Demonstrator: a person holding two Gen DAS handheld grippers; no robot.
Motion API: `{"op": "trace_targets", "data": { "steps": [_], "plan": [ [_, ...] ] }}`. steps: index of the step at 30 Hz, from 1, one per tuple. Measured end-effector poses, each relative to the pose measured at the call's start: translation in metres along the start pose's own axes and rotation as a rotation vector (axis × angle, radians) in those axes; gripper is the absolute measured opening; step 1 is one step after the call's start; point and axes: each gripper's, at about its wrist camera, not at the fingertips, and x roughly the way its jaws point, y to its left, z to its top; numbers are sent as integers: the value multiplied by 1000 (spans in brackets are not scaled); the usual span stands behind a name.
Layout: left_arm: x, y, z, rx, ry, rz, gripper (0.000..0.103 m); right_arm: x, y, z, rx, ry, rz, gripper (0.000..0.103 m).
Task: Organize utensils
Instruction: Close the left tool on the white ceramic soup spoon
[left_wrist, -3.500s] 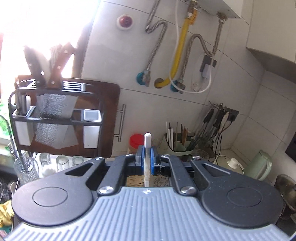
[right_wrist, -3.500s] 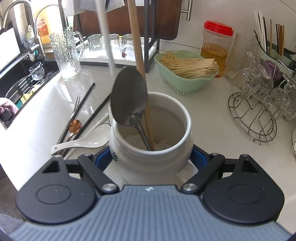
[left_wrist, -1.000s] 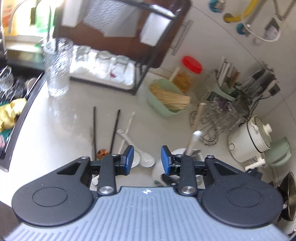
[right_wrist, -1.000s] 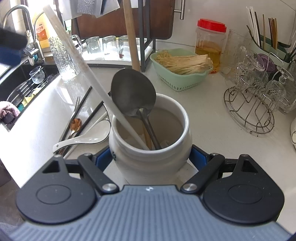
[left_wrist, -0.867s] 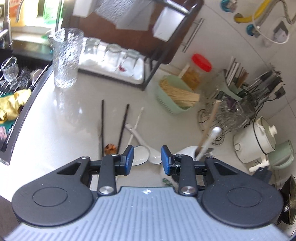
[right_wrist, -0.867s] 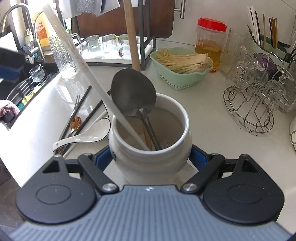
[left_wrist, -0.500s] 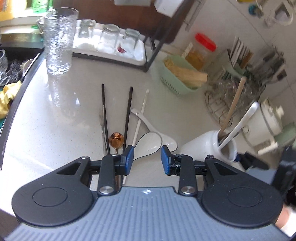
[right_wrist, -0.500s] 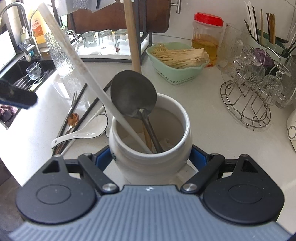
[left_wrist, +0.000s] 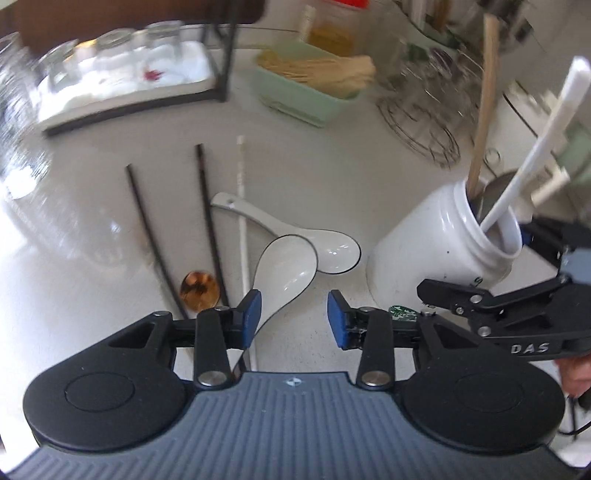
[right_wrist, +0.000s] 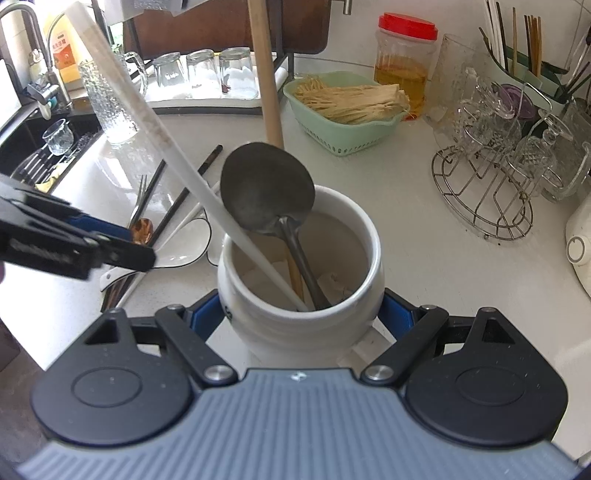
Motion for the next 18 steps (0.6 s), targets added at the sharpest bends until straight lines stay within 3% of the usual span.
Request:
{"op": "trace_targets", "data": {
  "steps": [9,18],
  "plan": [
    [36,-12,14,222,35,15,47,-1,1,-1,23,9,-22,90],
    [48,-15,25,334,28,-3,47,-1,4,-2,43,17,-47,90]
  ]
}}
